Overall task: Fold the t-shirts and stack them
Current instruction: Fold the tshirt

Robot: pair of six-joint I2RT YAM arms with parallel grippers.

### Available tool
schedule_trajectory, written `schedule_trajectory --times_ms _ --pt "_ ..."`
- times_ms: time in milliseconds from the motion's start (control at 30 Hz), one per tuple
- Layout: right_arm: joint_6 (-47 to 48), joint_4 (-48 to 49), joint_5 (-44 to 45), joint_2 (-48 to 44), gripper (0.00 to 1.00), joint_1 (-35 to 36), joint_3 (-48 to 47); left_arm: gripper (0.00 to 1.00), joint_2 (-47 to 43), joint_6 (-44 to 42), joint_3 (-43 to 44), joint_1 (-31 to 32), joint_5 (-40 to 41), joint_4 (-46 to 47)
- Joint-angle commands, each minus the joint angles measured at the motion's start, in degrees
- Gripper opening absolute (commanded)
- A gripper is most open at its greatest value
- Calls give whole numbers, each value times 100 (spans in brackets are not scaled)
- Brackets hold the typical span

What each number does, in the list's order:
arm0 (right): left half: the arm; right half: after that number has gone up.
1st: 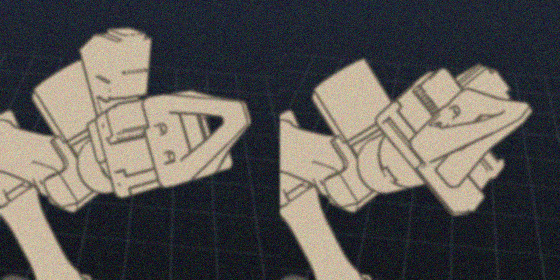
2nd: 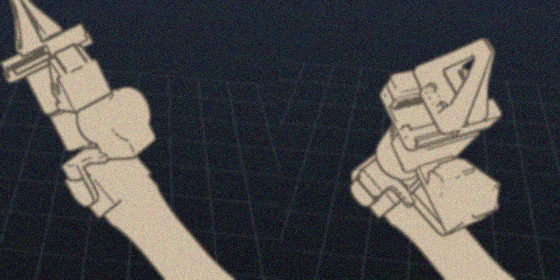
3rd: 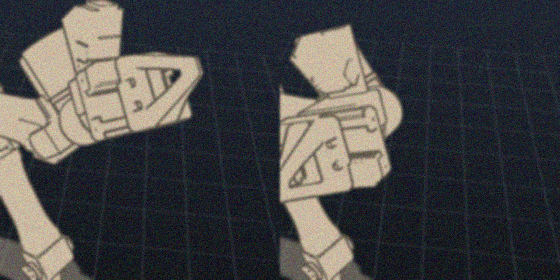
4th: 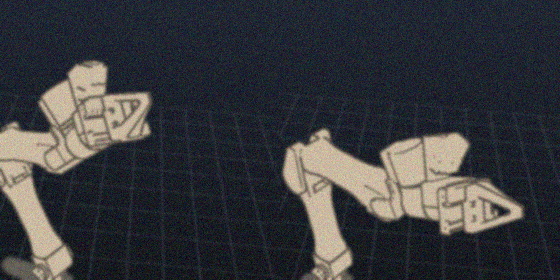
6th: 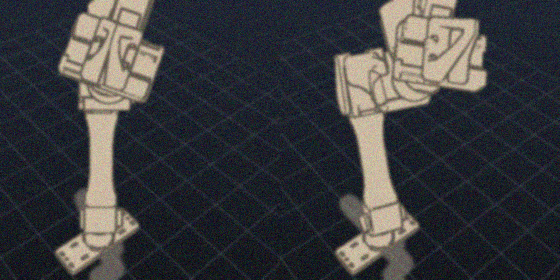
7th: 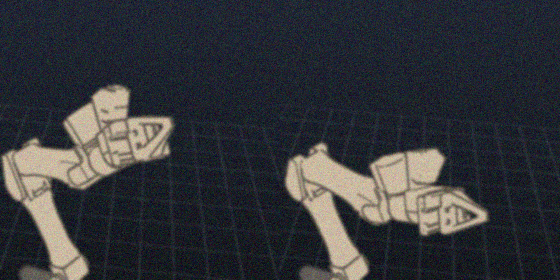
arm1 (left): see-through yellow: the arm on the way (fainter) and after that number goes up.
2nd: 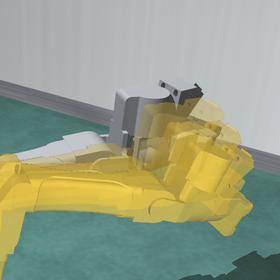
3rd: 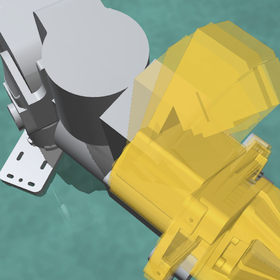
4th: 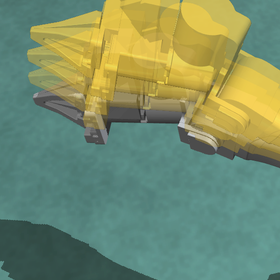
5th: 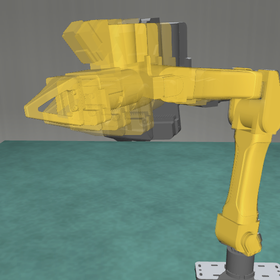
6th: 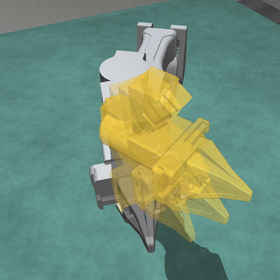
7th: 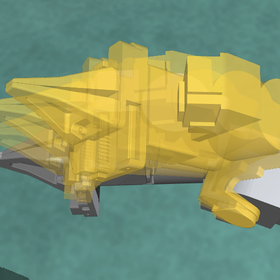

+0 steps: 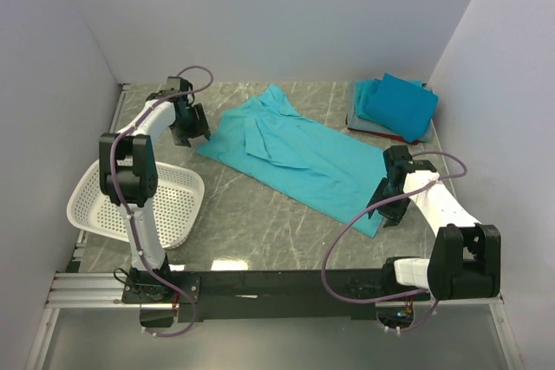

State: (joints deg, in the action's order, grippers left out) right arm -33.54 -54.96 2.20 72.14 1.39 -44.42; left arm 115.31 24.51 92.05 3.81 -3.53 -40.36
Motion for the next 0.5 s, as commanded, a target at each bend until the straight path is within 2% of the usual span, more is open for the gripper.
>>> schedule_trajectory --times_ms 0,467 --pt "40 -15 -123 46 55 46 92 69 106 -192 -38 119 107 -156" --pt "-118 29 -202 2 55 239 294 63 370 -149 -319 199 212 46"
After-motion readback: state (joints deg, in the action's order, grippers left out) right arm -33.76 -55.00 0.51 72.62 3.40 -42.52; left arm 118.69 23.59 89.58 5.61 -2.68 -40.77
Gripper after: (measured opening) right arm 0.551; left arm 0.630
